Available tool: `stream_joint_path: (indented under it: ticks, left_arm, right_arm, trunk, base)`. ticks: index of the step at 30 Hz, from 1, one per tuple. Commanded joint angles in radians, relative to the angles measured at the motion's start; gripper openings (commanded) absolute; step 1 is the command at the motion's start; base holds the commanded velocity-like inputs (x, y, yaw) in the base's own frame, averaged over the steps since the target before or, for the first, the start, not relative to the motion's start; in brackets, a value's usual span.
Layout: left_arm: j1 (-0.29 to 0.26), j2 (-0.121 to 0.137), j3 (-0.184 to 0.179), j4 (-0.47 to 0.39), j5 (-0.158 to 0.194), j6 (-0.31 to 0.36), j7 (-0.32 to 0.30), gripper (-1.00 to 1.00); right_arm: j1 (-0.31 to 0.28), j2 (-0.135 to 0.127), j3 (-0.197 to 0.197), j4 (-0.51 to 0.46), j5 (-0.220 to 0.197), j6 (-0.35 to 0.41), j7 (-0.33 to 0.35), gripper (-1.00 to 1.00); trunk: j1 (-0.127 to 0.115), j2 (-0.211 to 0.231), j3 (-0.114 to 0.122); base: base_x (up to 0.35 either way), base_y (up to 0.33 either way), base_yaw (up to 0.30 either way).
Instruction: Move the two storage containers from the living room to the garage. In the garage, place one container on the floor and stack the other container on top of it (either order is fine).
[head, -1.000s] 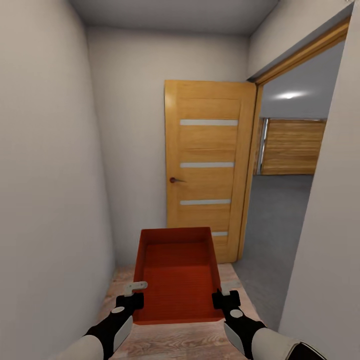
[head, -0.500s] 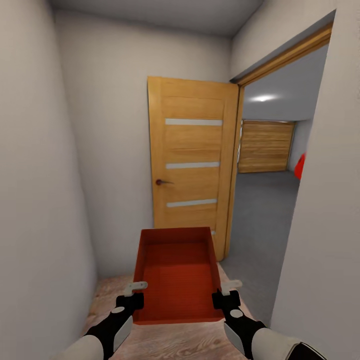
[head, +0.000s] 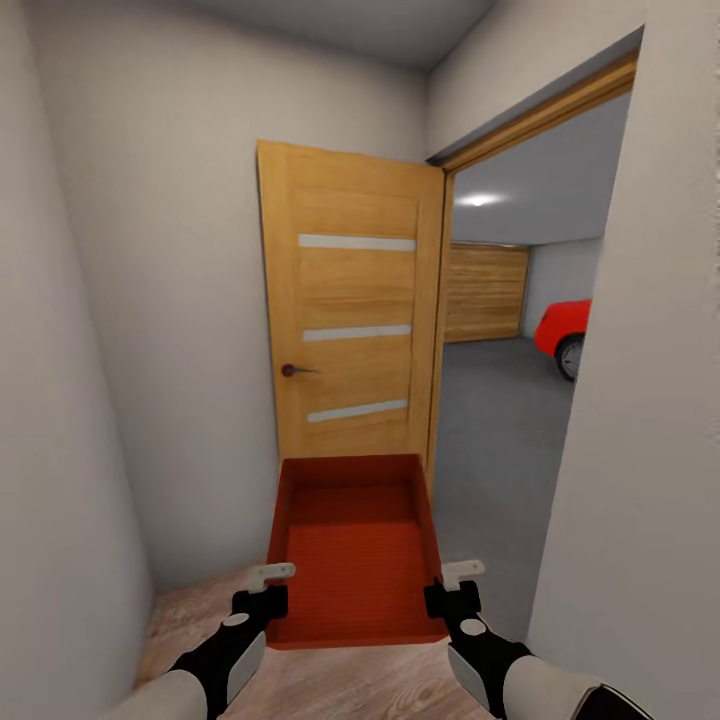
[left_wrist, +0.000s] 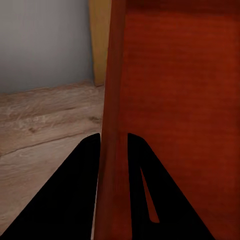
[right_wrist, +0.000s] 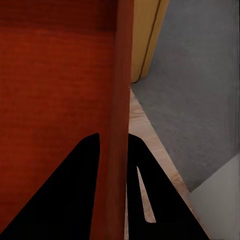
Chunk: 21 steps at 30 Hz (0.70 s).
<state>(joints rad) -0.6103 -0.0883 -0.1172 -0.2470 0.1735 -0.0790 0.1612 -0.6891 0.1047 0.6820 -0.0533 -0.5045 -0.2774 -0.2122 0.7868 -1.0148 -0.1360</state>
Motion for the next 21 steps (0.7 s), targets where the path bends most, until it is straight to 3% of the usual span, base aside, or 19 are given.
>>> stream_joint_path:
  ticks: [1, 21]
  left_arm:
    - [0.0, 0.007, -0.018, -0.002, -0.005, -0.034, 0.036, -1.0]
    - [0.0, 0.007, -0.018, -0.001, -0.005, -0.035, 0.037, -1.0]
  right_arm:
    - [-0.001, 0.001, -0.076, -0.001, -0.002, 0.004, 0.004, -1.0]
    - [-0.001, 0.001, -0.076, 0.0, -0.002, 0.004, 0.004, -1.0]
  trunk:
    - [0.0, -0.001, -0.002]
    - [0.0, -0.001, -0.002]
  base:
    - [0.189, 0.172, -0.286]
    - [0.185, 0.157, -0.286]
